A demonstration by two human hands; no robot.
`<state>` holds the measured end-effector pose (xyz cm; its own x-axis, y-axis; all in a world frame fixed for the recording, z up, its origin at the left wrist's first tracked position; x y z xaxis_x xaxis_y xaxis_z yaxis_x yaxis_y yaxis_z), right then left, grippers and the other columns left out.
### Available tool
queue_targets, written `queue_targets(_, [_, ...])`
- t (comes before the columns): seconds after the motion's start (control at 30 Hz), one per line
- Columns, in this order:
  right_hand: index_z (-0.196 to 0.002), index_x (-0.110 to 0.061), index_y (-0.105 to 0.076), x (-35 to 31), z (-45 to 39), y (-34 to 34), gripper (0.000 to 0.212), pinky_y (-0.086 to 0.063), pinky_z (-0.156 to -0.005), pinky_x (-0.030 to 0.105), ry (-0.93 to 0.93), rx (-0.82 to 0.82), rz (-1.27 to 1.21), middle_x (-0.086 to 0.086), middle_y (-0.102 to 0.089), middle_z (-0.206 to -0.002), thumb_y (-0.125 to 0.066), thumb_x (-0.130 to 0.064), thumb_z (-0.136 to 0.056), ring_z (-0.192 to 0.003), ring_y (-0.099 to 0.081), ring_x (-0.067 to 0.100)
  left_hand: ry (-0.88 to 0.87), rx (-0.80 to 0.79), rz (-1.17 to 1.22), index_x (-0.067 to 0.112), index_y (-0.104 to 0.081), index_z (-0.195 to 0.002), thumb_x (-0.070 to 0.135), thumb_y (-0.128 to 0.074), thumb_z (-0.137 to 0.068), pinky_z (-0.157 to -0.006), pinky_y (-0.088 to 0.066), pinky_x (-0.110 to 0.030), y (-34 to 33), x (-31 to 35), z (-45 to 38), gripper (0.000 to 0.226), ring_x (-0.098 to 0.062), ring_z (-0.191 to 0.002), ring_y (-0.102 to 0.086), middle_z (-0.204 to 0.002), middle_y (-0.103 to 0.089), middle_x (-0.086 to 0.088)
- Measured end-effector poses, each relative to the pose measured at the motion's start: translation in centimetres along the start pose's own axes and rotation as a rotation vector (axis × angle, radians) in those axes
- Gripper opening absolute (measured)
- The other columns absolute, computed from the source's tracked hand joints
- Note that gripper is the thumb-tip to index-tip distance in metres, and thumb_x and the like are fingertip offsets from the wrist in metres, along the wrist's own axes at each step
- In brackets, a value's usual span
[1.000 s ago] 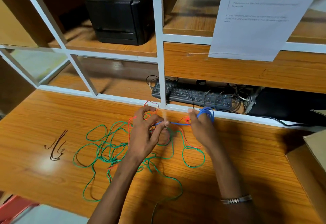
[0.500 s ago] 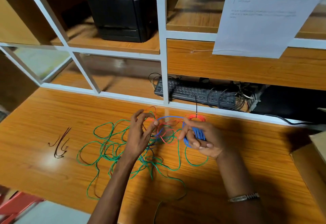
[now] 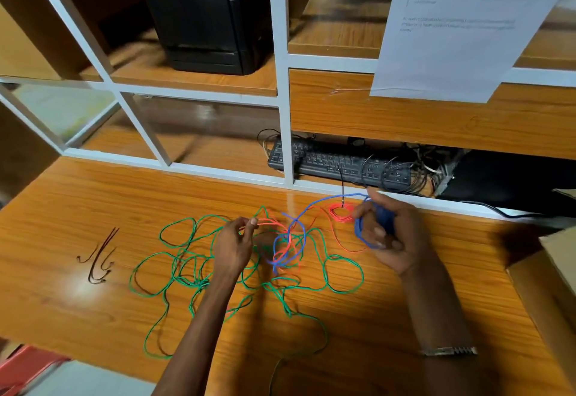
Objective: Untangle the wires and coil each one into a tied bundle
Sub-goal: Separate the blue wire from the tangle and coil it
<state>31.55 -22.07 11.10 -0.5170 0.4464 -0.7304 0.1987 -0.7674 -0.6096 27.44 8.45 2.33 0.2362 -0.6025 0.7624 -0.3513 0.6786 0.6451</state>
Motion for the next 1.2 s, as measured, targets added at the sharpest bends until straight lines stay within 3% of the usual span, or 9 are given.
queue_targets(0.13, [-0.075, 0.010, -0.070, 2.9, -1.0, -2.1, 0.052, -0.007, -0.036, 0.023, -0.121, -0.068, 0.097, 0.007, -0.043, -0.040, -0.057, -0.037, -0.092, -0.021, -0.022, 0.006, -0.046, -0.058, -0.017, 0.025, -0.071, -0.128, 0.036, -0.057, -0.106, -0.071, -0.046, -0.029, -0.7, 3.7, 0.9, 0.028, -0.022, -0.086, -0.074, -0.114, -0.077, -0.008])
queue_targets(0.23, [-0.078, 0.010, -0.072, 4.0, -1.4, -2.8, 0.052, -0.008, -0.038, 0.026, -0.164, -0.095, 0.162, 0.008, -0.047, -0.041, -0.057, -0.039, -0.092, -0.022, -0.023, 0.006, -0.144, -0.031, -0.032, 0.032, -0.068, -0.129, 0.042, -0.056, -0.104, -0.086, -0.057, -0.037, 0.1, 6.4, 1.3, 0.030, -0.018, -0.106, -0.073, -0.124, -0.074, 0.000])
queue_targets(0.37, [-0.084, 0.011, -0.072, 4.5, -1.6, -3.9, 0.056, -0.013, -0.037, 0.025, -0.174, -0.124, 0.244, 0.008, -0.050, -0.043, -0.053, -0.040, -0.095, -0.022, -0.024, 0.005, -0.316, 0.036, 0.102, 0.031, -0.068, -0.127, 0.042, -0.055, -0.104, -0.081, -0.056, -0.036, 1.6, 11.1, 2.9, 0.028, -0.013, -0.094, -0.069, -0.108, -0.072, 0.010])
queue_targets(0.5, [-0.084, 0.012, -0.071, 5.4, -1.0, -5.3, 0.065, -0.014, -0.032, 0.020, -0.224, -0.241, 0.320, 0.011, -0.050, -0.042, -0.049, -0.047, -0.099, -0.023, -0.024, 0.007, -0.285, -0.184, 0.272, 0.039, -0.066, -0.131, 0.056, -0.052, -0.103, -0.068, -0.058, -0.032, -0.1, 13.6, 4.1, 0.035, -0.007, -0.072, -0.071, -0.088, -0.074, 0.010])
queue_targets(0.73, [-0.079, 0.011, -0.074, 2.8, 2.2, -9.6, 0.075, -0.021, -0.034, 0.023, -0.134, -0.704, -0.069, 0.006, -0.030, -0.028, -0.049, -0.056, -0.101, -0.024, -0.009, 0.017, 0.205, -0.413, 0.667, 0.008, -0.055, -0.118, 0.063, -0.042, -0.099, -0.076, -0.063, -0.048, -3.6, 10.9, 5.0, 0.060, -0.033, -0.091, -0.078, -0.121, -0.070, -0.017])
queue_targets(0.93, [-0.094, 0.017, -0.070, -1.4, 4.6, -11.5, 0.080, -0.017, -0.036, 0.024, 0.069, -0.982, -0.373, 0.006, -0.031, -0.033, -0.028, -0.051, -0.109, -0.028, -0.019, 0.013, 0.238, -0.327, 0.718, 0.024, -0.045, -0.108, 0.054, -0.035, -0.109, -0.069, -0.062, -0.033, -3.9, 11.0, 4.9, 0.031, -0.030, -0.096, -0.078, -0.121, -0.057, 0.004])
queue_targets(1.03, [-0.094, 0.019, -0.066, -4.0, 4.8, -10.7, 0.073, -0.022, -0.040, 0.026, 0.189, -0.944, -0.616, 0.009, -0.042, -0.041, -0.036, -0.046, -0.109, -0.032, -0.027, 0.013, 0.210, -0.308, 0.710, 0.026, -0.045, -0.104, 0.047, -0.035, -0.111, -0.064, -0.060, -0.029, -3.9, 10.7, 4.7, 0.025, -0.030, -0.088, -0.079, -0.121, -0.061, 0.004])
queue_targets(1.1, [-0.124, 0.017, -0.059, -5.6, 4.0, -9.3, 0.065, -0.029, -0.050, 0.027, 0.307, -0.814, -0.730, 0.011, -0.053, -0.056, -0.035, -0.041, -0.111, -0.041, -0.036, 0.015, 0.169, -0.271, 0.701, 0.024, -0.047, -0.100, 0.040, -0.039, -0.111, -0.064, -0.060, -0.031, -3.9, 10.5, 4.8, 0.021, -0.029, -0.084, -0.079, -0.112, -0.065, -0.002])
queue_targets(1.2, [-0.152, 0.014, -0.026, -7.1, 2.1, -5.7, 0.062, -0.043, -0.079, 0.024, 0.455, -0.434, -0.821, 0.015, -0.070, -0.108, -0.037, -0.033, -0.113, -0.076, -0.066, 0.019, 0.117, -0.156, 0.696, 0.030, -0.054, -0.092, 0.034, -0.046, -0.110, -0.072, -0.060, -0.038, -3.2, 9.8, 4.7, 0.020, -0.026, -0.088, -0.078, -0.090, -0.065, 0.002])
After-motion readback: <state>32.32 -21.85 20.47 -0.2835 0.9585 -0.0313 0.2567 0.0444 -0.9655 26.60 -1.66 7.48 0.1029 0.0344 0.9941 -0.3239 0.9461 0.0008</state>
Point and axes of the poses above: each hand's wrist, its own z-axis away from the middle knuckle, its own y-axis out of the back of the hand, x = y × z, the point moved 8 cm from there along -z, towards the middle knuckle
